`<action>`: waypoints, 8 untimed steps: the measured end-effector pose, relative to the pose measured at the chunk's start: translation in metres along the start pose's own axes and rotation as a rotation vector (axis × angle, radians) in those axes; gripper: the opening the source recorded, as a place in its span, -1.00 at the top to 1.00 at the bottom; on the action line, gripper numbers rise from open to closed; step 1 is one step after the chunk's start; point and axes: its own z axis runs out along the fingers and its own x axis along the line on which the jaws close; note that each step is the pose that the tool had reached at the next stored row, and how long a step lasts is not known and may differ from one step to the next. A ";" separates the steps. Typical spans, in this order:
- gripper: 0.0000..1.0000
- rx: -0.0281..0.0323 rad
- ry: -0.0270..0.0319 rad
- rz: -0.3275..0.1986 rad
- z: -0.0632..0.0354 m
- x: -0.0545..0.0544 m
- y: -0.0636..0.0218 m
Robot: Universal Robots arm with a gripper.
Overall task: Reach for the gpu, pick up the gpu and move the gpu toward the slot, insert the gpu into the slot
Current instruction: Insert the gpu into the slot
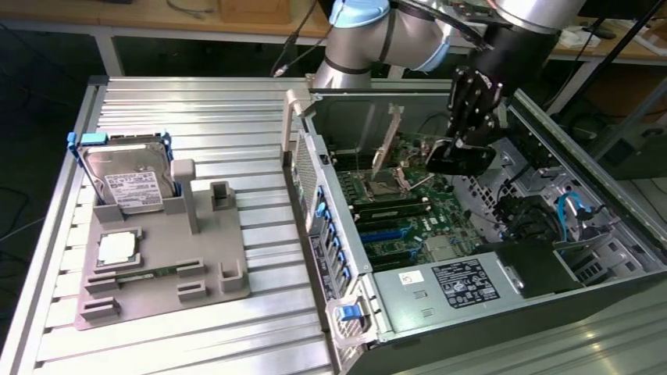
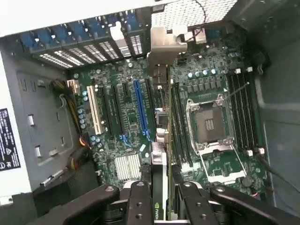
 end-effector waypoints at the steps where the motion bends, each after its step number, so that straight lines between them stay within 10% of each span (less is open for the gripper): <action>1: 0.47 0.0008 0.0006 -0.028 0.0163 0.000 -0.0005; 4: 0.47 0.0025 0.0022 -0.096 0.0527 0.000 -0.0020; 8: 0.47 0.0015 0.0020 -0.057 0.0698 0.001 0.0068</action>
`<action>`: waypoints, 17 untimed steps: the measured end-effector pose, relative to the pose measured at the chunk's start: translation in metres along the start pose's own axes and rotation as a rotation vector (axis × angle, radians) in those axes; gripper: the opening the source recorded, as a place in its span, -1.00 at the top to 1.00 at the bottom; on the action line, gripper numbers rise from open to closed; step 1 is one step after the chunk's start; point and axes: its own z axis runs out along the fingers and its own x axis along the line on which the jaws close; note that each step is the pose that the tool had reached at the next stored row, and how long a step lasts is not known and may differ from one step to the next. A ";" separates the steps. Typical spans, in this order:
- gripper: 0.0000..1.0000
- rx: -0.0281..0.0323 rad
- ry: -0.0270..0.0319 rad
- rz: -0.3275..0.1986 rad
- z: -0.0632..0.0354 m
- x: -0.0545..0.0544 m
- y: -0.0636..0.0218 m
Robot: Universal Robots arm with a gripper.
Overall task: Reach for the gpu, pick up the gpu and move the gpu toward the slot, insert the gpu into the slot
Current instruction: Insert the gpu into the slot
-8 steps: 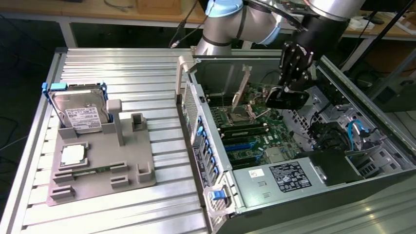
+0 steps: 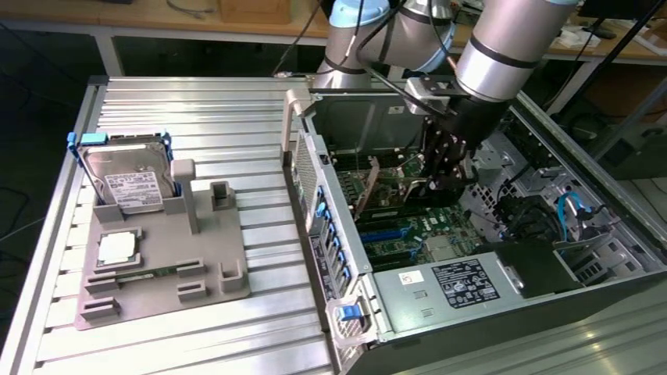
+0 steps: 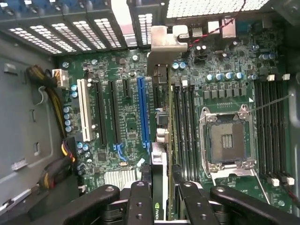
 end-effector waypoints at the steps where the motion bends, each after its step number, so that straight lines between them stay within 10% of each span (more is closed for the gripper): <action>1: 0.47 0.0000 0.0003 -0.001 0.0019 0.000 0.0007; 8: 0.47 0.0036 0.0030 -0.124 0.0116 0.000 0.0006; 17: 0.47 0.0319 0.0021 -0.133 0.0166 0.001 0.0155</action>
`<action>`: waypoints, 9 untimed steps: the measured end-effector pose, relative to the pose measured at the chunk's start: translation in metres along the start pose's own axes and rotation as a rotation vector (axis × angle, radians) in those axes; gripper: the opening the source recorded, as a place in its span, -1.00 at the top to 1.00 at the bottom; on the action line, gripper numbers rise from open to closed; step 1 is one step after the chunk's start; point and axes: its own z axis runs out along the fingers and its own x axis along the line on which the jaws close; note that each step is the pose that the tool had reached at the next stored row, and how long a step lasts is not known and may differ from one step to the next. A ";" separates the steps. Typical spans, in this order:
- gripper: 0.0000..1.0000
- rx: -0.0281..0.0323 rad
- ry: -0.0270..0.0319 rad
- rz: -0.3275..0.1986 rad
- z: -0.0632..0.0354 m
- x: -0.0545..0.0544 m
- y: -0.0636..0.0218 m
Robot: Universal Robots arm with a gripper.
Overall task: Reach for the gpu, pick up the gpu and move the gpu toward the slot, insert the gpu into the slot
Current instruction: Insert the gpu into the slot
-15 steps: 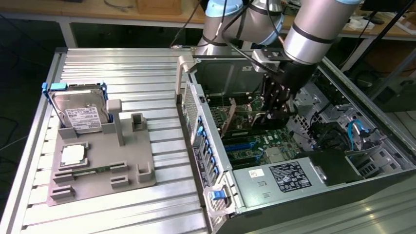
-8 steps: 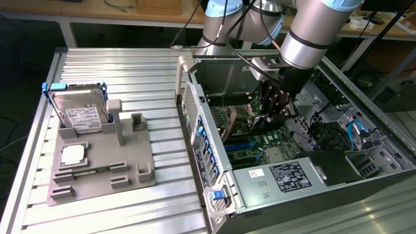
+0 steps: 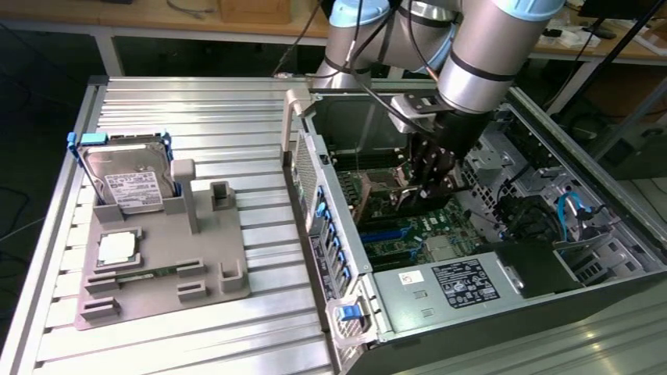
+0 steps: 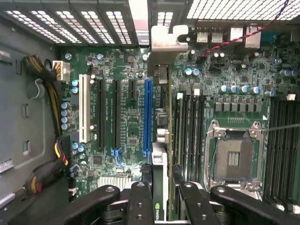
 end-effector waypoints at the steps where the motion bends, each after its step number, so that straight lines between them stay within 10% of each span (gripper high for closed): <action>1: 0.47 0.0001 0.0000 0.000 -0.0001 0.000 0.0003; 9: 0.47 -0.0001 0.0000 0.025 -0.0038 0.000 0.0005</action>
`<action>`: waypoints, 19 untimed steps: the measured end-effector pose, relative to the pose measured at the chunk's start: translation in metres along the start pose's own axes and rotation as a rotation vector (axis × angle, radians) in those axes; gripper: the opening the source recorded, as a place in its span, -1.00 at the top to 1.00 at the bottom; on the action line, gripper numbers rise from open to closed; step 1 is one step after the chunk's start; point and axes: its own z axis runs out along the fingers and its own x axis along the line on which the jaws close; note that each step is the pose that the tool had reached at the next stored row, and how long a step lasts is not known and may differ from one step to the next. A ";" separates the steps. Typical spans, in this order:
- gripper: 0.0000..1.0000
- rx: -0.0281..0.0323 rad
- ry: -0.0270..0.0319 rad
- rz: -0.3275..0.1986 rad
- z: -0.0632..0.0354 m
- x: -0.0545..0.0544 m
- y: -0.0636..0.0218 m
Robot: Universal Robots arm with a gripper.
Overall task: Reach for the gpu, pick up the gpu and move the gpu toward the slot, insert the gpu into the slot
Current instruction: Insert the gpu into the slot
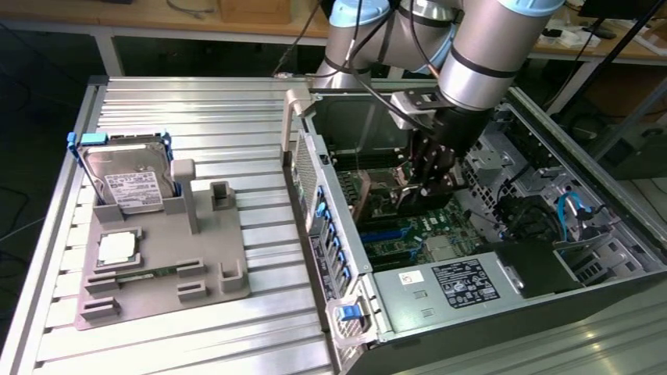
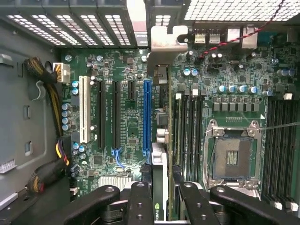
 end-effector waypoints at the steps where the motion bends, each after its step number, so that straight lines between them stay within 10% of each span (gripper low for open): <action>1: 0.47 -0.0004 0.0002 0.015 -0.0001 0.000 0.0000; 19: 0.47 0.0043 -0.0006 0.033 0.0035 0.014 0.0146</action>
